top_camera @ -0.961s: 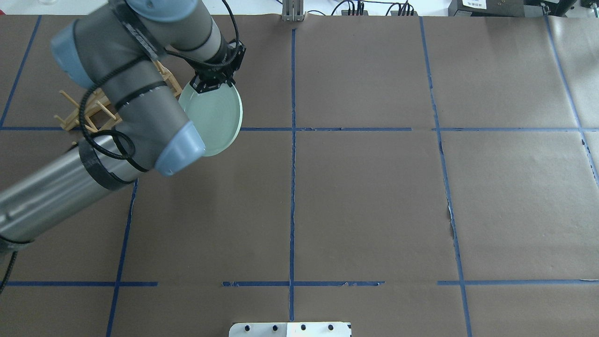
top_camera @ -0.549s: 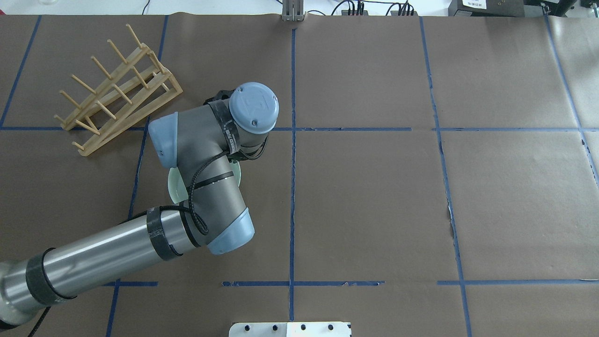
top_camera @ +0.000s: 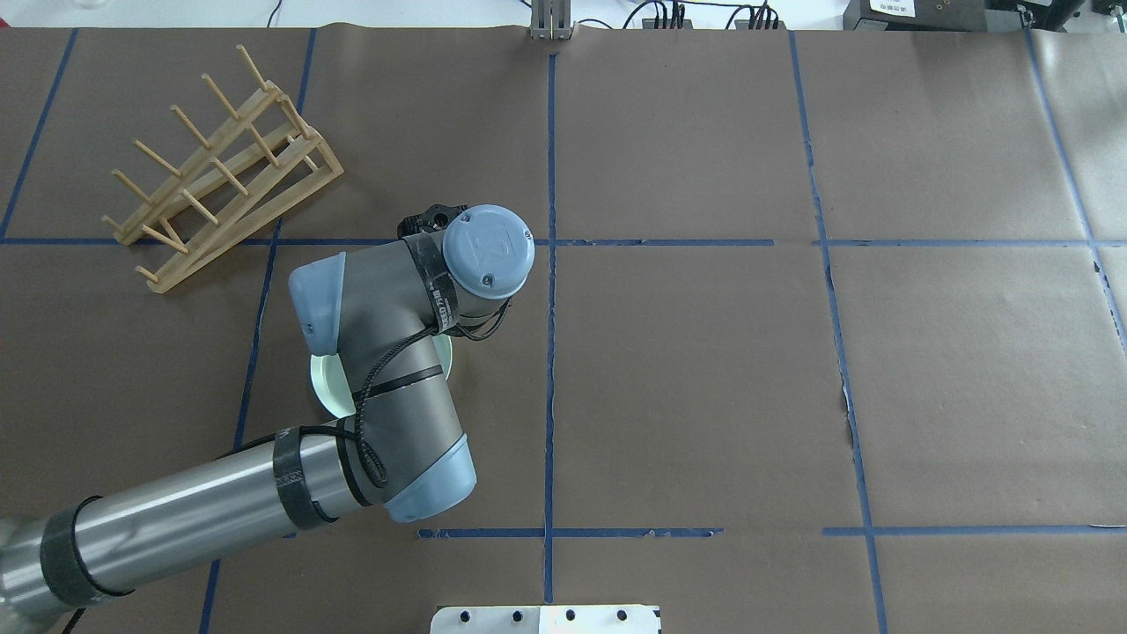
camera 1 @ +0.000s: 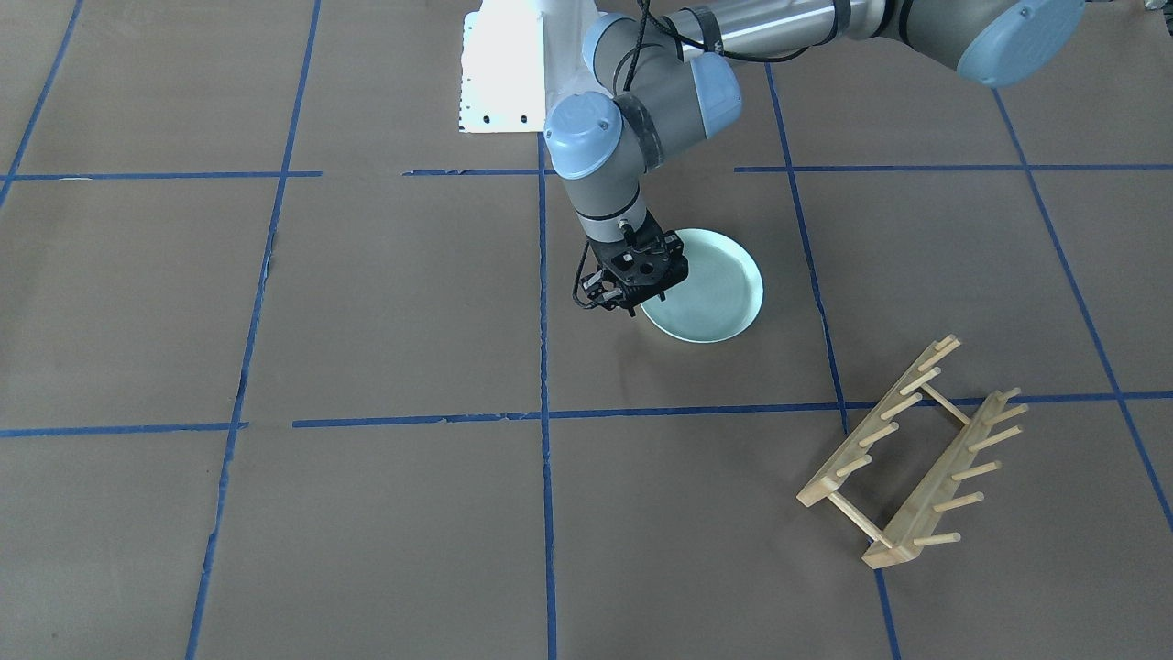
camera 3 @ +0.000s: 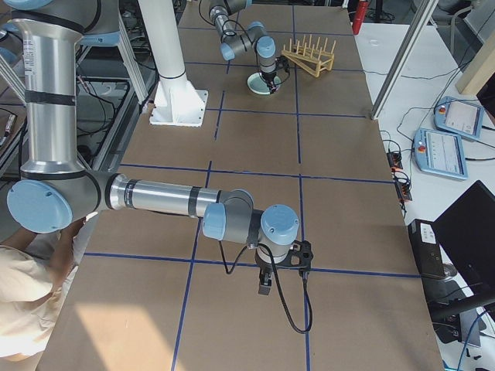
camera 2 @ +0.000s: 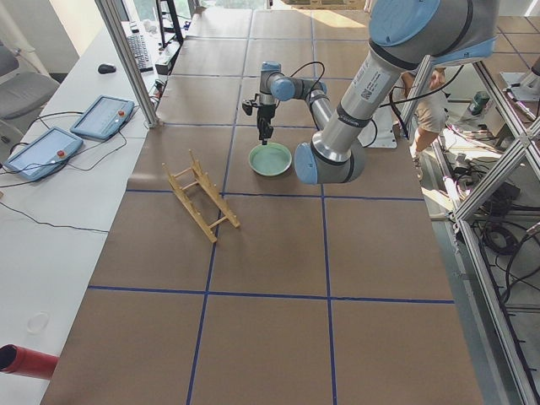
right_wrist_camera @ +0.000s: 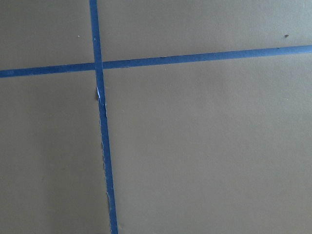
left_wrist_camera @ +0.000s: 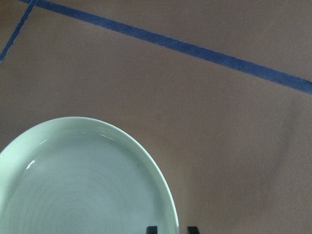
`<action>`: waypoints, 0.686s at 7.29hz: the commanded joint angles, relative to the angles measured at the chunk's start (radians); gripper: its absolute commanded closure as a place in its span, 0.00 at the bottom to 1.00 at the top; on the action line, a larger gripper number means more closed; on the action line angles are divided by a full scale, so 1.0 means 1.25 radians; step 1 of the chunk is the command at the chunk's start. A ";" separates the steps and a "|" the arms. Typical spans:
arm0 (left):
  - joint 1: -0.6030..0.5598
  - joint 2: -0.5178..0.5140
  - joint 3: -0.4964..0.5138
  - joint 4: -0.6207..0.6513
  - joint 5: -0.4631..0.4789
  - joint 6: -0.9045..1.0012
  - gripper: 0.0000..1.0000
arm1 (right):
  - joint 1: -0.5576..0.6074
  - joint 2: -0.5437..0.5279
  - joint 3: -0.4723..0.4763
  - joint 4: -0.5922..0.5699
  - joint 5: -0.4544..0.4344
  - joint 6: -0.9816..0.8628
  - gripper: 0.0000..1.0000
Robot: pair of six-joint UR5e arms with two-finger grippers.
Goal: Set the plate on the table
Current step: 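Carry the plate toward the robot and lower it flat onto the table, then open the left gripper and raise it away from the plate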
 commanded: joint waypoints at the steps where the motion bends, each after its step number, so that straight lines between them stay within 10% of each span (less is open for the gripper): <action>1: -0.139 0.089 -0.173 -0.078 -0.085 0.170 0.00 | 0.000 0.000 0.000 0.000 0.000 0.000 0.00; 3: -0.384 0.226 -0.173 -0.226 -0.342 0.444 0.00 | 0.000 0.000 0.000 0.000 0.000 0.000 0.00; 5: -0.575 0.390 -0.159 -0.227 -0.433 0.869 0.00 | 0.000 0.000 0.000 0.000 0.000 0.000 0.00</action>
